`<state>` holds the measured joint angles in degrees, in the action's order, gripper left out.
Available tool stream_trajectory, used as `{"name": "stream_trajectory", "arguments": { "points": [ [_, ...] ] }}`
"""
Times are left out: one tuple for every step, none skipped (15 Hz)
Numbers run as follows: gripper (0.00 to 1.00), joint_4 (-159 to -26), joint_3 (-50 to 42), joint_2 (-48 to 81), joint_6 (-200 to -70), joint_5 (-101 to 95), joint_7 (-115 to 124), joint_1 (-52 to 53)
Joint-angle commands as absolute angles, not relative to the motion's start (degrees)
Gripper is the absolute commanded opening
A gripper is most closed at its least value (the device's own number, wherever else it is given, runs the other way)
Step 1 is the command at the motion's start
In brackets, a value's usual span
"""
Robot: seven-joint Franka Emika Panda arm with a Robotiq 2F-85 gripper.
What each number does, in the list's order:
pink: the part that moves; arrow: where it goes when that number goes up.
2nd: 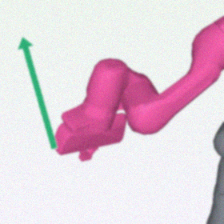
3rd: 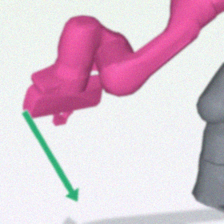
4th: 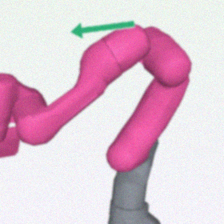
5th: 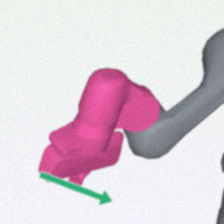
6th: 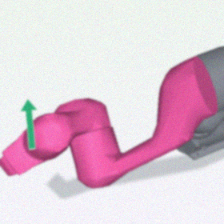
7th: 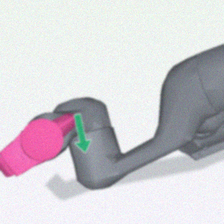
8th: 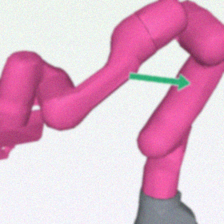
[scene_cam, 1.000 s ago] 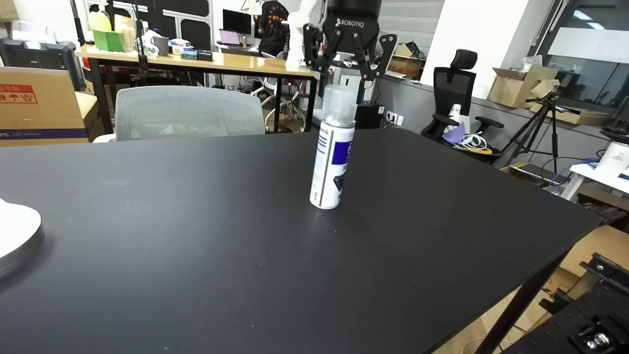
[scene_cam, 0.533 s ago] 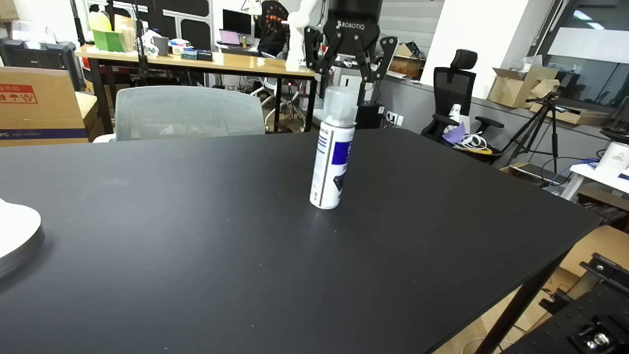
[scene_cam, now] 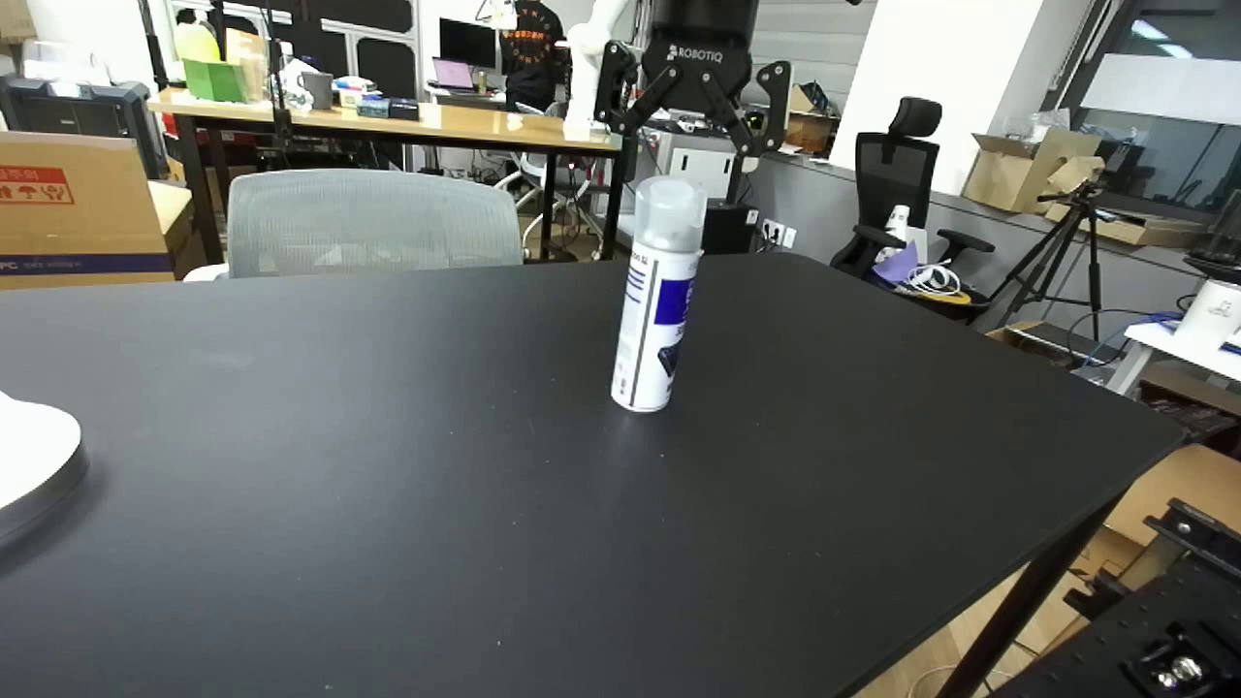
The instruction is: Put the lid on the spray bottle
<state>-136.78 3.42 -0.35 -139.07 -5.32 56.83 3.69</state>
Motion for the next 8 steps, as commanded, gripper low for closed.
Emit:
{"name": "stream_trajectory", "arguments": {
  "points": [
    [1.0,-137.6,3.7,-2.0,-138.7,-5.6,56.8,3.8],
    [1.0,-137.6,3.9,-2.4,-137.9,-6.1,56.8,4.0],
    [1.0,-137.7,4.2,-2.9,-137.0,-6.4,56.5,4.2],
    [1.0,-137.8,4.6,-3.5,-136.1,-6.8,56.5,4.5],
    [1.0,-137.9,5.1,-4.4,-135.1,-7.7,56.8,4.8],
    [1.0,-138.0,5.6,-5.2,-133.8,-8.7,57.2,5.0],
    [1.0,-138.0,6.2,-6.2,-132.4,-10.0,57.8,5.3],
    [1.0,-138.1,6.8,-7.3,-130.9,-10.9,57.8,5.5]
  ]
}}
